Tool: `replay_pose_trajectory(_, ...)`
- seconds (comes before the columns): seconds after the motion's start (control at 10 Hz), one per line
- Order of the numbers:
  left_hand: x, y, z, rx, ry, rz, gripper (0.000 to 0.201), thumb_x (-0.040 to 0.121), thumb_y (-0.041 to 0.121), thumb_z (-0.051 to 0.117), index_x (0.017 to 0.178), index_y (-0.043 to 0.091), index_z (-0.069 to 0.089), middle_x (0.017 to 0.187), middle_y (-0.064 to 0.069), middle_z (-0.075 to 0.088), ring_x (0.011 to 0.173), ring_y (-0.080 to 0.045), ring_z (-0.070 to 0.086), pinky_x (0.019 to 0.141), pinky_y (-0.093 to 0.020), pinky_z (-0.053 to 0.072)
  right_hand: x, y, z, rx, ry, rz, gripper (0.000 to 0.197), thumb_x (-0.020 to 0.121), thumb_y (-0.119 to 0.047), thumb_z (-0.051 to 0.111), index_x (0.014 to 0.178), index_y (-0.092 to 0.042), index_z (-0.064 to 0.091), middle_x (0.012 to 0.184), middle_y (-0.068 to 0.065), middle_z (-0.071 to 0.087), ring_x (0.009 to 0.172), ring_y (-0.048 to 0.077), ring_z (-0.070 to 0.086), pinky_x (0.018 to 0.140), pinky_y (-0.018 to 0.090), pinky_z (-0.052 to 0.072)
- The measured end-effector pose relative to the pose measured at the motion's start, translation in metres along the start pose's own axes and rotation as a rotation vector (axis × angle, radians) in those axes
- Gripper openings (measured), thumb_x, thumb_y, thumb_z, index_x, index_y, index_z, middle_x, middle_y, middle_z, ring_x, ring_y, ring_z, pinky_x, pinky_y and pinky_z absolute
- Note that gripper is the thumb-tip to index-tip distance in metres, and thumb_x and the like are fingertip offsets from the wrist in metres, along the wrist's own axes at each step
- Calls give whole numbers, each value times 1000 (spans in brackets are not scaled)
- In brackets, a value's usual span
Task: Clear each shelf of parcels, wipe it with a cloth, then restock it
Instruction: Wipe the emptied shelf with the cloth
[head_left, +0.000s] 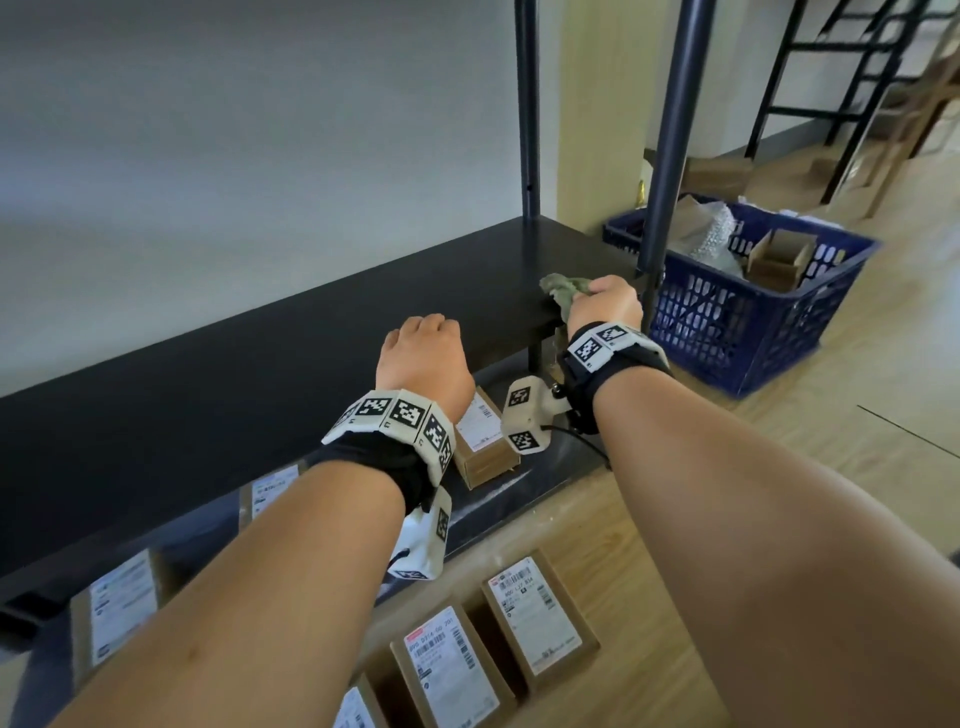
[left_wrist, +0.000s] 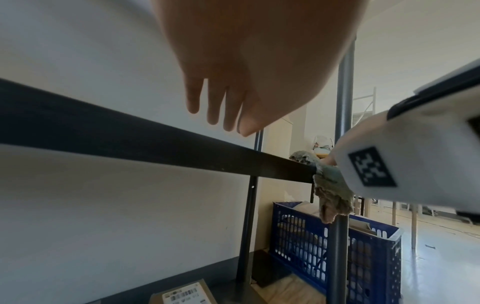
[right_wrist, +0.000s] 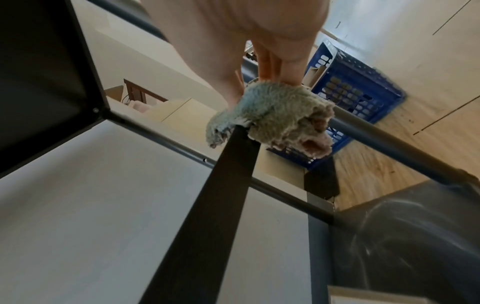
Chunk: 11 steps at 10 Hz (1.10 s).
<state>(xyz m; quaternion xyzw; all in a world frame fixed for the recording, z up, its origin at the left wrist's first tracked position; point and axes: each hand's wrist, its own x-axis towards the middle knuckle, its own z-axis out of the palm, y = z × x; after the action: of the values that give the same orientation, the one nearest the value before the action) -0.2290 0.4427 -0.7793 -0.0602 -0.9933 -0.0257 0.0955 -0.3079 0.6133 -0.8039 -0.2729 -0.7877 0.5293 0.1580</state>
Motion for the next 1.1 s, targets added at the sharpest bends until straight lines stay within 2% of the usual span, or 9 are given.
replay_pose_trajectory(0.3, 38, 33, 6, -16, -14, 20, 45, 89, 10, 47, 134, 12, 46, 141, -4, 45, 132, -22, 36, 110, -36, 27, 60, 8, -19, -24, 105, 6, 26, 97, -18, 52, 122, -18, 59, 128, 9, 56, 112, 26, 56, 90, 31, 42)
replay_pose_trajectory(0.4, 43, 35, 7, -13, -16, 19, 45, 89, 10, 47, 134, 12, 47, 141, -4, 45, 132, -22, 36, 110, -36, 27, 62, 9, -18, -36, 107, 13, 26, 97, -15, 50, 122, -18, 56, 128, 9, 53, 110, 26, 56, 85, 30, 40)
replay_pose_trajectory(0.5, 41, 34, 7, -11, -20, 13, 45, 89, 11, 47, 134, 11, 46, 141, -4, 45, 132, -22, 37, 110, -37, 28, 56, 8, -19, -60, 88, 11, 28, 98, -12, 48, 124, -18, 53, 131, 10, 50, 111, 26, 55, 91, 31, 40)
replay_pose_trajectory(0.6, 37, 29, 7, -9, -17, 3, 44, 89, 11, 47, 134, 11, 47, 140, -4, 46, 132, -22, 38, 109, -37, 28, 48, 5, -20, -82, 55, -1, 28, 97, -13, 49, 124, -19, 55, 129, 9, 53, 114, 27, 55, 89, 31, 41)
replay_pose_trajectory(0.7, 25, 20, 2, -23, -8, -12, 45, 89, 11, 47, 134, 11, 47, 140, -4, 45, 132, -22, 38, 109, -37, 28, 24, 4, -16, -99, -29, -37, 27, 96, -17, 51, 122, -20, 58, 125, 9, 57, 110, 28, 58, 83, 28, 41)
replay_pose_trajectory(0.8, 6, 3, -7, -34, 11, -32, 46, 89, 11, 45, 135, 12, 46, 142, -4, 44, 133, -22, 36, 111, -38, 26, -4, -2, -13, -129, -146, -72, 30, 93, -20, 56, 122, -18, 60, 124, 8, 60, 111, 29, 59, 90, 30, 45)
replay_pose_trajectory(0.9, -10, -14, -13, -34, 28, -56, 49, 90, 12, 46, 138, 13, 43, 145, -3, 42, 135, -22, 34, 113, -38, 25, -28, -11, -11, -127, -217, -102, 27, 92, -21, 60, 119, -18, 63, 119, 6, 63, 105, 28, 61, 89, 32, 50)
replay_pose_trajectory(1.0, -35, -43, -24, -31, 59, -103, 48, 89, 12, 46, 137, 13, 44, 143, -3, 43, 135, -22, 35, 112, -37, 26, -69, -22, 2, -93, -235, -189, 23, 89, -26, 62, 111, -19, 61, 102, 0, 61, 86, 21, 56, 73, 26, 42)
replay_pose_trajectory(1.1, -57, -72, -33, -15, 82, -152, 46, 88, 13, 48, 134, 13, 47, 141, -3, 46, 132, -22, 38, 110, -37, 28, -104, -38, 18, -69, -269, -272, 22, 88, -27, 63, 107, -20, 57, 95, -3, 55, 84, 19, 54, 73, 27, 39)
